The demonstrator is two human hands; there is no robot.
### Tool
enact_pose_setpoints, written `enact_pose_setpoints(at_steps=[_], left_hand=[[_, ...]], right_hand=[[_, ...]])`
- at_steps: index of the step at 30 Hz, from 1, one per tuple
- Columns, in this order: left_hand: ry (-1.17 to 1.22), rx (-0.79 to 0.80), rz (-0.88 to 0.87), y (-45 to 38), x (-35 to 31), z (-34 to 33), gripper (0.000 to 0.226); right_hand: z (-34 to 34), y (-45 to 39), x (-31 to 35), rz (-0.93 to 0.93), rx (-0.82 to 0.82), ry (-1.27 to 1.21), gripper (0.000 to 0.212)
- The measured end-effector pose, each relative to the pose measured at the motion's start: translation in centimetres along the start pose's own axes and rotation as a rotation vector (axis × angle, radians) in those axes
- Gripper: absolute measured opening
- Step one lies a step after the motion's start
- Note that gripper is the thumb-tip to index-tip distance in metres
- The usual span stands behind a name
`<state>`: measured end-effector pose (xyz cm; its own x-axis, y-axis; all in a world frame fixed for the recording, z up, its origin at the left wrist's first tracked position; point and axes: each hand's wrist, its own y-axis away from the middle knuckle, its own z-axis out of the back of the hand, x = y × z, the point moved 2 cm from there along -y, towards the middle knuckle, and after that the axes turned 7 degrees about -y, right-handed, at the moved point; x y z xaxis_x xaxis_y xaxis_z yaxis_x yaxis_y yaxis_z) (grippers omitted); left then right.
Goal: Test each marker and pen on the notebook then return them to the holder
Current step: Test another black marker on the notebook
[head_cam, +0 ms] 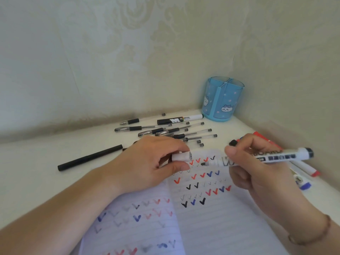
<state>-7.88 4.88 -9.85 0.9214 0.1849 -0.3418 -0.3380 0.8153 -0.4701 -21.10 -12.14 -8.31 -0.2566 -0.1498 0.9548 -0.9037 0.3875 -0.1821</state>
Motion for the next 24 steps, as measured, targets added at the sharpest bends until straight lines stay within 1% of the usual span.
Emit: enact_pose_setpoints(at_steps=[3,10,13,18,21,24], left_hand=[[0.010,-0.003,-0.005,0.0,-0.2,0.1,0.020],[0.058,-0.006,-0.040,0.0,-0.8,0.0,0.028],[0.061,-0.005,-0.082,0.0,-1.3,-0.1,0.028],[0.100,-0.032,-0.141,0.2,-2.3,0.0,0.034],[0.111,-0.063,-0.144,0.2,-2.7,0.2,0.029],[0.143,-0.082,-0.154,0.3,-3.1,0.4,0.027]], right_hand=[[0.3,0.1,0.1,0.039,0.043,0.010,0.044],[0.1,0.3,-0.1,0.008,0.123,0.073,0.047],[-0.3,0.4,-0.2,0.008,0.174,0.112,0.047],[-0.9,0.8,-0.3,0.057,0.181,0.096,0.040],[-1.1,1.0,-0.3,0.068,0.208,0.052,0.033],[-1.4,1.2,-0.3,0.080,0.215,0.012,0.031]])
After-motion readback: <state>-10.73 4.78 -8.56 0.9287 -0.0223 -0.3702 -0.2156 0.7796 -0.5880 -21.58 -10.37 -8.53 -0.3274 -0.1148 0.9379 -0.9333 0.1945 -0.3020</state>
